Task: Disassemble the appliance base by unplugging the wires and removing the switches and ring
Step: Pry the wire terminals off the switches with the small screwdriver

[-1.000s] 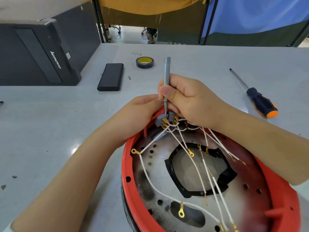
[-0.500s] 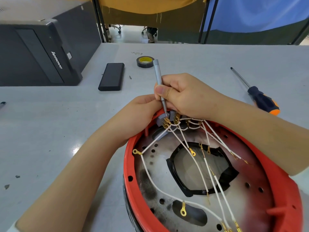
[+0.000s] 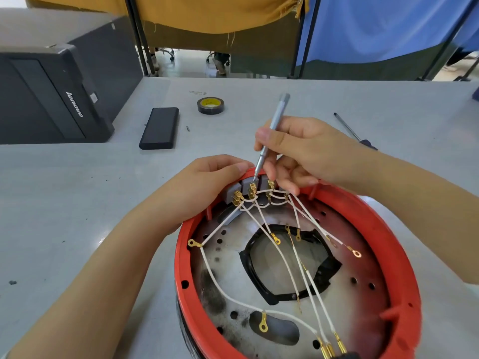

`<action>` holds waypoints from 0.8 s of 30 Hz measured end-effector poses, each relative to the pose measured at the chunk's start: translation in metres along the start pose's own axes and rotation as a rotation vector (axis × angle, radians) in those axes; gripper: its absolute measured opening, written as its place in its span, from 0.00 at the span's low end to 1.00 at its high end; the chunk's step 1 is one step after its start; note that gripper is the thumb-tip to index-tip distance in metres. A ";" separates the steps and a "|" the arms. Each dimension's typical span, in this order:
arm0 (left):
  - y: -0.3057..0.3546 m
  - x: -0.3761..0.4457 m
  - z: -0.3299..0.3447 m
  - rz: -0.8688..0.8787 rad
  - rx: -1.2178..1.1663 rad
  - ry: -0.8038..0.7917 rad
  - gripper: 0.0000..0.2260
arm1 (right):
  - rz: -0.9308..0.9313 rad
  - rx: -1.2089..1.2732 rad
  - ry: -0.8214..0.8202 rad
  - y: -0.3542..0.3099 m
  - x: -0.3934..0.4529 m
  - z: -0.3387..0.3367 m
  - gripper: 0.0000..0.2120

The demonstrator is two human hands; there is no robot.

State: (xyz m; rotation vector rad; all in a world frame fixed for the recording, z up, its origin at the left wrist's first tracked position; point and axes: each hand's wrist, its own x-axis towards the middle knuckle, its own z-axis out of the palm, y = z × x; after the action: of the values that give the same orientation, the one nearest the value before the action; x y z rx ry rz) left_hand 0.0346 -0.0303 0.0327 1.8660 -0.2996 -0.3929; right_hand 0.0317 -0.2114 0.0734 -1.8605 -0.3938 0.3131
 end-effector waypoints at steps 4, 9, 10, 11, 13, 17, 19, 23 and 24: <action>0.003 -0.007 -0.002 -0.015 0.145 0.005 0.09 | -0.124 -0.041 0.187 0.018 -0.007 0.017 0.10; 0.004 -0.013 0.003 0.028 0.275 0.024 0.12 | -0.315 -0.165 0.211 0.023 -0.014 0.030 0.08; 0.004 -0.013 0.003 0.030 0.270 0.017 0.13 | -0.318 -0.185 0.203 0.022 -0.014 0.030 0.08; 0.004 -0.013 0.002 0.030 0.260 0.004 0.13 | -0.320 -0.197 0.199 0.022 -0.014 0.030 0.08; 0.004 -0.013 0.001 0.030 0.258 -0.009 0.13 | -0.338 -0.226 0.190 0.022 -0.015 0.030 0.08; 0.002 -0.013 0.000 0.046 0.285 -0.007 0.14 | -0.375 -0.273 0.204 0.024 -0.014 0.031 0.06; 0.002 -0.012 0.000 0.050 0.288 -0.016 0.15 | -0.383 -0.300 0.205 0.024 -0.014 0.031 0.06; 0.002 -0.013 0.000 0.060 0.285 -0.017 0.15 | -0.384 -0.313 0.183 0.025 -0.013 0.032 0.05; 0.002 -0.013 0.000 0.061 0.288 -0.015 0.15 | -0.383 -0.313 0.177 0.025 -0.013 0.032 0.05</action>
State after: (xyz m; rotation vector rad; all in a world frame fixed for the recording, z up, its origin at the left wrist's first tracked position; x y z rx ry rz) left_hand 0.0233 -0.0256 0.0363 2.1298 -0.4413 -0.3357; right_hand 0.0101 -0.1966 0.0403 -2.0445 -0.6936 -0.1832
